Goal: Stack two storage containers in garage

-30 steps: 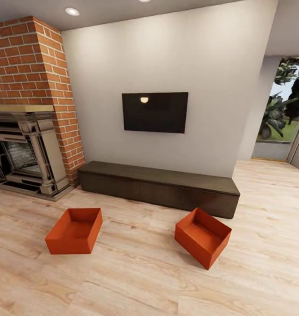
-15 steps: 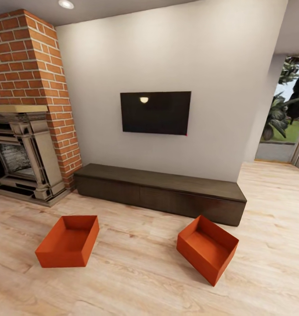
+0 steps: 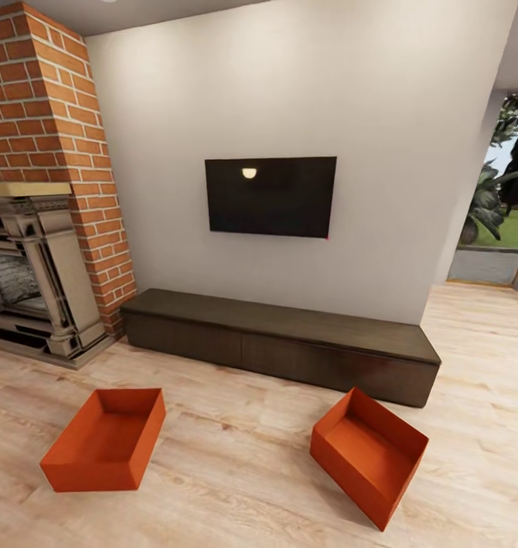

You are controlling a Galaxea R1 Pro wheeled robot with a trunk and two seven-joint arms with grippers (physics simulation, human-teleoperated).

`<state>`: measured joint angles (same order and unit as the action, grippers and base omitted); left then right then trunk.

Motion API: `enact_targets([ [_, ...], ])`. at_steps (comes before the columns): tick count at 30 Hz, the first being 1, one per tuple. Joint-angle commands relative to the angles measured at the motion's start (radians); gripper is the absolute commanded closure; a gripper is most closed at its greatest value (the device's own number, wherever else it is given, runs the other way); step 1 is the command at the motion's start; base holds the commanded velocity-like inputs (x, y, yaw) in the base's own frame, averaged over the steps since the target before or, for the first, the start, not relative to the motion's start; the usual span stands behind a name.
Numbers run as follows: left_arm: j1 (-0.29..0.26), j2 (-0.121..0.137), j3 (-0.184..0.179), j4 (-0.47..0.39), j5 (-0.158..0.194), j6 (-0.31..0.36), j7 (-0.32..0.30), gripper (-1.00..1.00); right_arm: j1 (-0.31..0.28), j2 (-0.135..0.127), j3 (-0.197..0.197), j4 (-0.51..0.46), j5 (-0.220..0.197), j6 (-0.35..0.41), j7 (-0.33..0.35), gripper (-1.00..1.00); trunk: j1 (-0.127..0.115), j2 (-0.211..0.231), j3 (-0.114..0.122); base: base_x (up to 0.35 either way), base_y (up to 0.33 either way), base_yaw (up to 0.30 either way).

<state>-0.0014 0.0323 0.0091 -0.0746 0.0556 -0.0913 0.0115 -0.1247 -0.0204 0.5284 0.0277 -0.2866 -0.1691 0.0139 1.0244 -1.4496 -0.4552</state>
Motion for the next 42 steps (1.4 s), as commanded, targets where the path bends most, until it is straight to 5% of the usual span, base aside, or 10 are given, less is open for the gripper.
enact_targets([
  [1, 0.0, 0.0, 0.0, 0.0, 0.006, -0.002, 0.001, -1.0, -0.001, 0.0, 0.008, 0.003, -0.009, -0.006, 0.001, -1.0, 0.001, 0.0, -0.001, 0.323, 0.0, 0.0],
  [32, 0.0, 0.0, 0.0, -0.001, 0.006, -0.007, 0.001, -1.0, -0.001, 0.0, 0.008, 0.003, -0.02, -0.007, 0.0, -1.0, 0.001, 0.0, -0.001, 0.323, 0.0, -0.001],
  [42, 0.0, 0.0, 0.0, -0.001, 0.004, -0.011, 0.001, -1.0, -0.001, 0.0, 0.008, 0.003, -0.02, -0.006, 0.0, -1.0, 0.001, 0.0, -0.001, 0.194, 0.0, -0.191],
])
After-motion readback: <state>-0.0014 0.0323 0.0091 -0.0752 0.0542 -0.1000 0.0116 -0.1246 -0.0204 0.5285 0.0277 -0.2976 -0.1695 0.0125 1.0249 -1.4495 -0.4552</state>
